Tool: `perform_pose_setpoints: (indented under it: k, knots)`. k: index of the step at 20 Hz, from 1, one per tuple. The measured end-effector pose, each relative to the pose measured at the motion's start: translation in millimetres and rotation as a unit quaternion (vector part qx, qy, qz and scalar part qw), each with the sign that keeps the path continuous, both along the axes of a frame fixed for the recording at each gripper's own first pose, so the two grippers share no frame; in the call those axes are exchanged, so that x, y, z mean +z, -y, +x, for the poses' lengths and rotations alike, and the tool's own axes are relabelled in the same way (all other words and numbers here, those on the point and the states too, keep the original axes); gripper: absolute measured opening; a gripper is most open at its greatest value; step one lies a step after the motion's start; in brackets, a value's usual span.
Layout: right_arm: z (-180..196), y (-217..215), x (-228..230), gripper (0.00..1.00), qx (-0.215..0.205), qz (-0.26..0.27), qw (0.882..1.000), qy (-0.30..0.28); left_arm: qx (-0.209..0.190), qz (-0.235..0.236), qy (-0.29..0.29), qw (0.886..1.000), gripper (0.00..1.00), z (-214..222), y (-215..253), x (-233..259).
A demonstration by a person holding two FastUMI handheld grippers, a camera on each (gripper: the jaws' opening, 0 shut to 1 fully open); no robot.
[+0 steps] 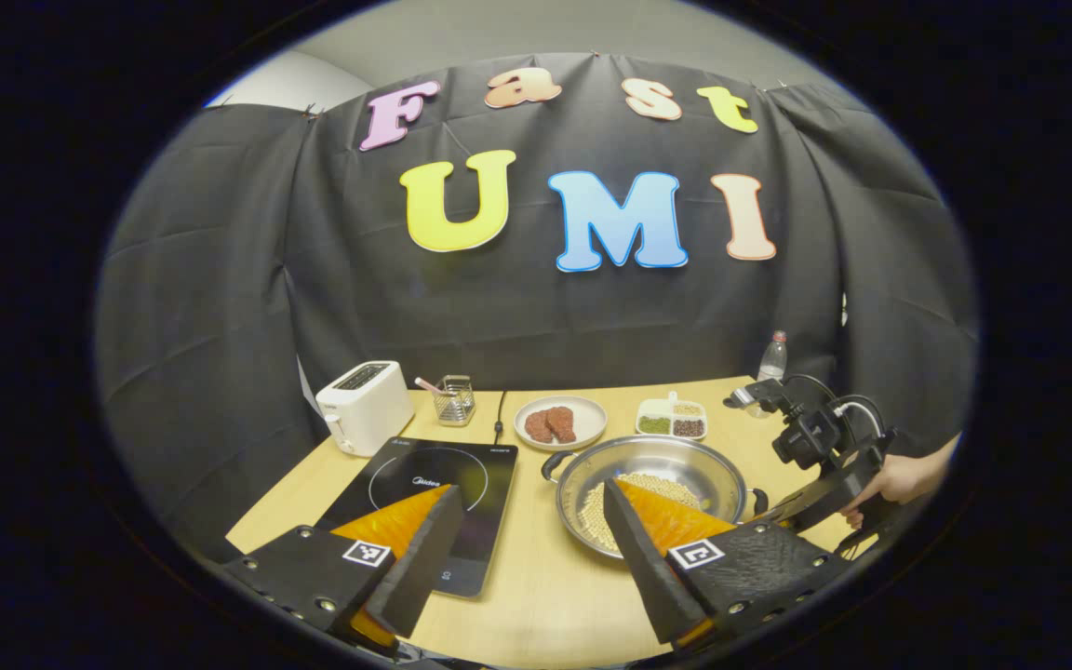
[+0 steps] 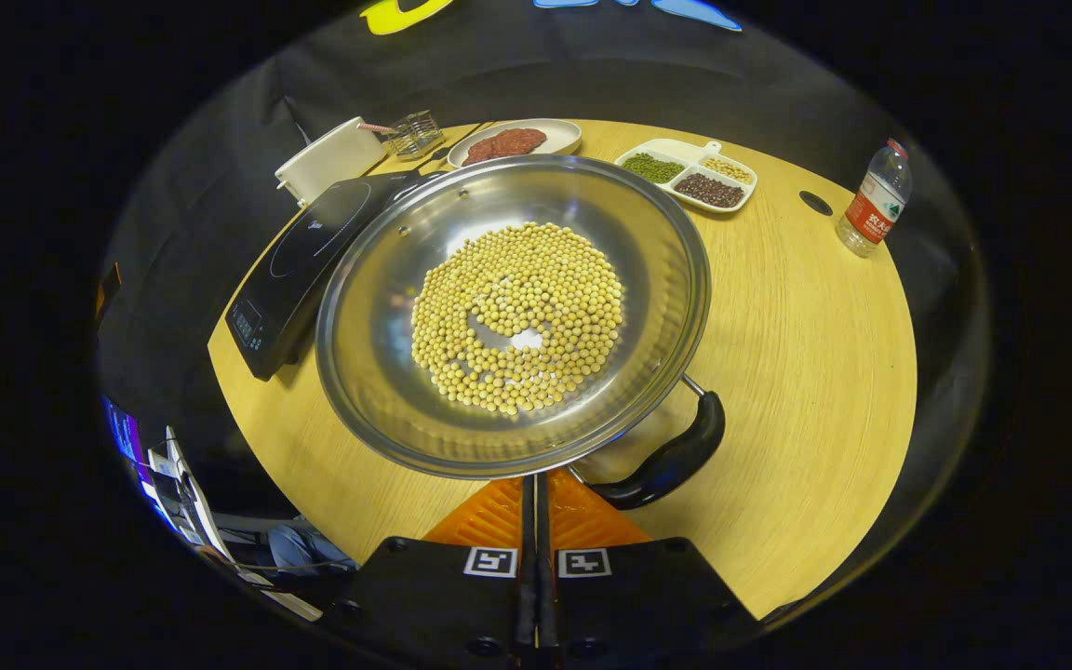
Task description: First push the handle of the pot to place it horizontally, then grasp the pot with both hands and set it on the induction cooktop.
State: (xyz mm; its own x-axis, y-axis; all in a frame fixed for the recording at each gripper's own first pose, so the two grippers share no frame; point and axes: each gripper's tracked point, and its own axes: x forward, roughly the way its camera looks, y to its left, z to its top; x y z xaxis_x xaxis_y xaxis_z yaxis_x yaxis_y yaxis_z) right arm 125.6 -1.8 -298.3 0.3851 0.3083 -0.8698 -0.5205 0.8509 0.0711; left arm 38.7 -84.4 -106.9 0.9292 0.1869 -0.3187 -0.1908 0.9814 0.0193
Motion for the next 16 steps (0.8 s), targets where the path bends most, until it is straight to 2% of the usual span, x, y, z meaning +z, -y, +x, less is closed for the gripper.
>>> perform_pose_setpoints:
  k: [2, 3, 5, 9, 11, 14, 15, 16]
  knots:
    - [9.2, 10.3, 1.2, 0.02, 0.003, -0.005, 1.000, 0.006, 0.013, -0.004, 0.004, 1.000, 0.96, 4.7, 1.3, 2.4]
    - [14.3, 14.9, 1.3, 0.02, 0.005, -0.008, 1.000, 0.010, 0.019, -0.005, 0.006, 1.000, 0.92, 6.8, 1.0, 2.8]
    - [22.7, 22.4, 2.9, 0.02, 0.009, -0.007, 1.000, 0.011, 0.032, -0.008, 0.013, 0.999, 0.96, 12.2, 2.0, 6.8]
    - [40.6, 35.0, 4.8, 0.02, 0.009, 0.001, 1.000, 0.018, 0.056, -0.013, 0.028, 0.998, 0.96, 18.6, 4.3, 13.7]
    - [47.2, 39.4, 7.0, 0.02, -0.003, 0.011, 1.000, 0.018, 0.065, -0.016, 0.033, 0.997, 0.92, 20.5, 5.2, 16.7]
    - [56.3, 49.0, 10.7, 0.02, -0.031, 0.023, 0.999, 0.020, 0.063, -0.021, 0.033, 0.997, 0.92, 25.4, 7.6, 19.3]
    - [59.0, 50.8, 11.0, 0.02, -0.040, 0.028, 0.999, 0.020, 0.061, -0.020, 0.032, 0.997, 0.88, 26.3, 7.5, 18.9]
    - [62.3, 51.6, 11.6, 0.02, -0.050, 0.032, 0.998, 0.021, 0.058, -0.019, 0.031, 0.998, 0.92, 27.7, 6.8, 18.9]
